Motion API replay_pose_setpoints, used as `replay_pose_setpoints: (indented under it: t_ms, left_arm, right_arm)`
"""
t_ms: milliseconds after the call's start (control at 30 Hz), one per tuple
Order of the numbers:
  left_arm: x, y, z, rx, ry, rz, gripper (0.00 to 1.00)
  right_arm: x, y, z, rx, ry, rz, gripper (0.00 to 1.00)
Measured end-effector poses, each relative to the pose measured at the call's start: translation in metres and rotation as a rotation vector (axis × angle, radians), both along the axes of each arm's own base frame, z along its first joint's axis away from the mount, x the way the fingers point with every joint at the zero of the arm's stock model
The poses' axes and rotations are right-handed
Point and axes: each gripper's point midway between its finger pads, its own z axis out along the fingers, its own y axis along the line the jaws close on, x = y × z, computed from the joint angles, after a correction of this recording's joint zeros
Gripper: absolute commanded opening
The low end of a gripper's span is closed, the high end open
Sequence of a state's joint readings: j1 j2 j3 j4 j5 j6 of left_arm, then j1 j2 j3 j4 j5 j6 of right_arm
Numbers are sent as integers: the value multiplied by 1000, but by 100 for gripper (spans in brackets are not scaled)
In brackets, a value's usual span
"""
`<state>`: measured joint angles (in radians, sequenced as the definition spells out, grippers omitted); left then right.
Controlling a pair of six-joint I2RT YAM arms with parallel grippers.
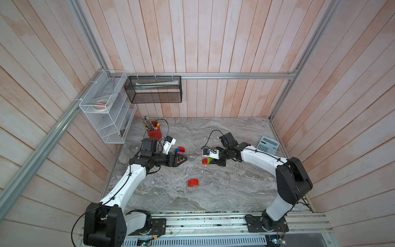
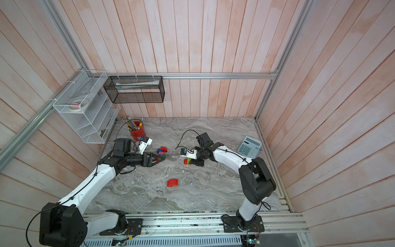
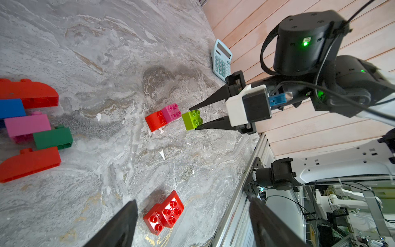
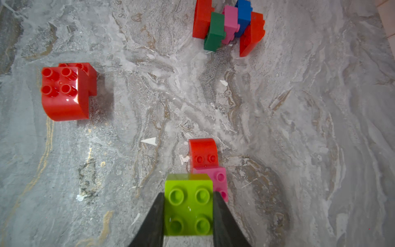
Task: Assemble the letter s with lego
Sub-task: Pick up the lego brick from the center of the board, then assemble the lego brick with the lego brick.
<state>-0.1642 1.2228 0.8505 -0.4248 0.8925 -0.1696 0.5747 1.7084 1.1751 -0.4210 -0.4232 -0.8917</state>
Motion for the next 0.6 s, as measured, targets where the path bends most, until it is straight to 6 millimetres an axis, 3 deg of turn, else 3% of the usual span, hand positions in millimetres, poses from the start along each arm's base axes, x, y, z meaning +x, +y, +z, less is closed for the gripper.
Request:
replay_pose_setpoints:
  t_ms: [267, 600]
  left_arm:
    - [3, -2, 4, -22, -10, -5, 86]
    - [4, -3, 0, -22, 1, -6, 86]
  right_arm:
    - [20, 7, -11, -16, 26, 19, 20]
    - [26, 9, -28, -41, 57, 28, 21]
